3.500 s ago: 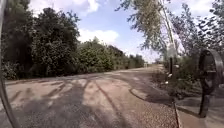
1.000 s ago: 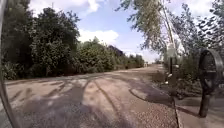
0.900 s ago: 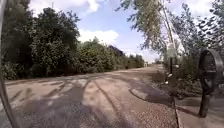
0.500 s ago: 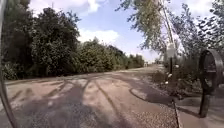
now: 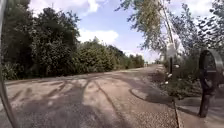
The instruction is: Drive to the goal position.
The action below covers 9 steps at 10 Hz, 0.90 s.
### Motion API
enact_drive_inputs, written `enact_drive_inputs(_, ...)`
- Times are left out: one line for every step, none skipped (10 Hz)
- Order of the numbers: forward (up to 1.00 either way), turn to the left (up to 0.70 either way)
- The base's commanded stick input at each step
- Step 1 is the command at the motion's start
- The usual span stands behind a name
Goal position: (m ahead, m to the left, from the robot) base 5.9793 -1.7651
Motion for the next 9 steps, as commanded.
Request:
enact_drive_inputs(0.04,0.00)
enact_drive_inputs(0.04,0.00)
enact_drive_inputs(0.04,0.00)
enact_drive_inputs(0.04,0.00)
enact_drive_inputs(0.04,0.00)
enact_drive_inputs(0.04,0.00)
enact_drive_inputs(0.04,0.00)
enact_drive_inputs(0.04,0.00)
enact_drive_inputs(0.04,0.00)
